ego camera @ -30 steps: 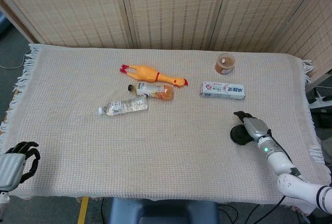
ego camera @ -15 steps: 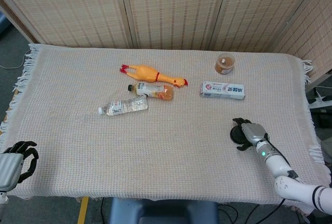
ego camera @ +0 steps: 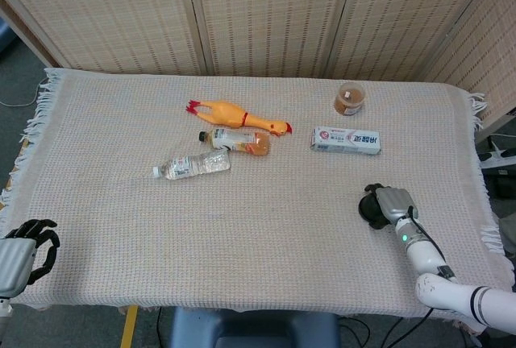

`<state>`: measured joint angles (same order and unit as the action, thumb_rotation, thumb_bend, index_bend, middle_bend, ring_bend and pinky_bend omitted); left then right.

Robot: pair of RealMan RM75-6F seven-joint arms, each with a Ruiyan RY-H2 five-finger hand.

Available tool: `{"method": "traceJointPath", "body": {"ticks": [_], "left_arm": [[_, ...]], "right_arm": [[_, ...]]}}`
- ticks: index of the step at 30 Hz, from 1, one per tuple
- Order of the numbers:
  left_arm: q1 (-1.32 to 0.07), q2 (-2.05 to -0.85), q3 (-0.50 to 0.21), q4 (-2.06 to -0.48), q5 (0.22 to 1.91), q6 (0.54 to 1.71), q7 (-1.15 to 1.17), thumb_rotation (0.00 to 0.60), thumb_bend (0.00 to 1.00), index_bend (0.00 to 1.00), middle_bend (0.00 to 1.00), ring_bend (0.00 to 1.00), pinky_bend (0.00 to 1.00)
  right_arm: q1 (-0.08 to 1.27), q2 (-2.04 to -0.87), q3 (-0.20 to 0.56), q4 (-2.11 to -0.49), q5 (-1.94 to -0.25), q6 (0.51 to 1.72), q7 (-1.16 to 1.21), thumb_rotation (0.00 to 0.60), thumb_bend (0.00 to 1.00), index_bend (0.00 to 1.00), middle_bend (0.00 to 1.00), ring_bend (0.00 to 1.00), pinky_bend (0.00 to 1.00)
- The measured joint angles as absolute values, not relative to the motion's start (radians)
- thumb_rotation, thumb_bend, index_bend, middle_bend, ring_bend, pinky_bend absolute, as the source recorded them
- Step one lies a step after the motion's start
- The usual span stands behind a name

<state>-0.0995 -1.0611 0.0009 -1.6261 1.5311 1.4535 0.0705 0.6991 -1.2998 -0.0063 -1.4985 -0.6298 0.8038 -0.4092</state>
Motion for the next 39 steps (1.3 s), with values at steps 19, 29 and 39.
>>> {"method": "traceJointPath", "body": {"ticks": [19, 29, 39], "left_arm": [[-0.099, -1.061, 0.001, -1.627, 1.532, 1.453, 0.071, 0.6, 0.53, 0.6, 0.31, 0.25, 0.43], [-0.097, -1.06, 0.0, -1.627, 1.532, 1.456, 0.071, 0.6, 0.53, 0.59, 0.31, 0.25, 0.43], [-0.097, -1.06, -0.002, -1.631, 1.525, 1.453, 0.081, 0.6, 0.53, 0.6, 0.31, 0.25, 0.43]], "right_arm": [[0.602, -1.39, 0.034, -1.442, -0.878, 1.074, -0.328, 0.6, 0.29, 0.68, 0.6, 0.7, 0.79], [0.521, -1.424, 0.064, -1.381, -1.331, 1.344, 0.073, 0.6, 0.29, 0.71, 0.62, 0.72, 0.8], [0.501, -1.374, 0.079, -1.445, -1.205, 1.286, -0.191, 0.6, 0.29, 0.78, 0.68, 0.76, 0.85]]}}
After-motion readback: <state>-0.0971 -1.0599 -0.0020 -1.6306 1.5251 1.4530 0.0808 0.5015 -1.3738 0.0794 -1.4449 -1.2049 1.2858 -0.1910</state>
